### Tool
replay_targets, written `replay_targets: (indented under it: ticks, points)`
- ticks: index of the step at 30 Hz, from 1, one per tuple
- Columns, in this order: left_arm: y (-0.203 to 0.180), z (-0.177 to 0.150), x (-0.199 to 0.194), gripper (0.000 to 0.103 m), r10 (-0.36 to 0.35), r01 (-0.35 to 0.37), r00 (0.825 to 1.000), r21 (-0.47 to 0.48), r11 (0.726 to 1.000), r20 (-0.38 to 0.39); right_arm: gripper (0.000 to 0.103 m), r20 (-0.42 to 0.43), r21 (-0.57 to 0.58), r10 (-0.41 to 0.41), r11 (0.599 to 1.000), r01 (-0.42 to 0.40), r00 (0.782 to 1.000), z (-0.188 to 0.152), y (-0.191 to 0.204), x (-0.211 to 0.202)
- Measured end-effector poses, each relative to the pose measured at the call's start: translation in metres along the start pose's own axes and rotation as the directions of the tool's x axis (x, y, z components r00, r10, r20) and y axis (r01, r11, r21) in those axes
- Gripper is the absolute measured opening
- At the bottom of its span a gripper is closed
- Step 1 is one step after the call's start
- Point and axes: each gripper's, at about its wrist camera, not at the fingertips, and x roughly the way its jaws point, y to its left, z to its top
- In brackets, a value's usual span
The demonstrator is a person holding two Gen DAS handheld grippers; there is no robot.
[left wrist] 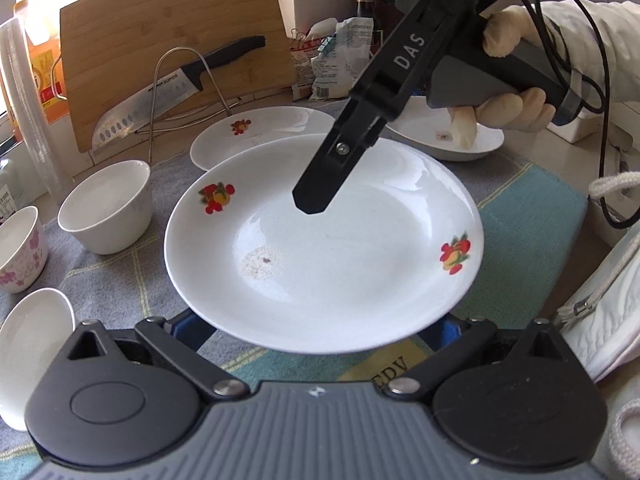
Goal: Organize plates and bowls
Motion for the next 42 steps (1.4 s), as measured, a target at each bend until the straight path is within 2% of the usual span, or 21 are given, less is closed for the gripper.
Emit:
replay_targets:
  ticks: [13, 23, 33, 42]
  points:
    - [-0.037, 0.047, 0.027, 0.102, -0.051, 0.050, 0.999, 0.074, 0.996, 0.015, 0.103, 0.081, 0.054, -0.061, 0.997, 0.057, 0.995, -0.024, -0.045, -0.055]
    - [-0.070, 0.081, 0.058, 0.102, -0.095, 0.092, 0.995, 0.122, 0.988, 0.017, 0.103, 0.113, 0.102, -0.104, 0.990, 0.092, 0.988, -0.048, -0.083, -0.089]
    - [-0.090, 0.106, 0.086, 0.102, -0.134, 0.132, 0.991, 0.152, 0.980, 0.005, 0.103, 0.131, 0.150, -0.133, 0.982, 0.113, 0.982, -0.069, -0.118, -0.112]
    - [-0.093, 0.126, 0.106, 0.102, -0.161, 0.160, 0.987, 0.184, 0.970, -0.007, 0.103, 0.148, 0.194, -0.154, 0.973, 0.124, 0.977, -0.083, -0.143, -0.126]
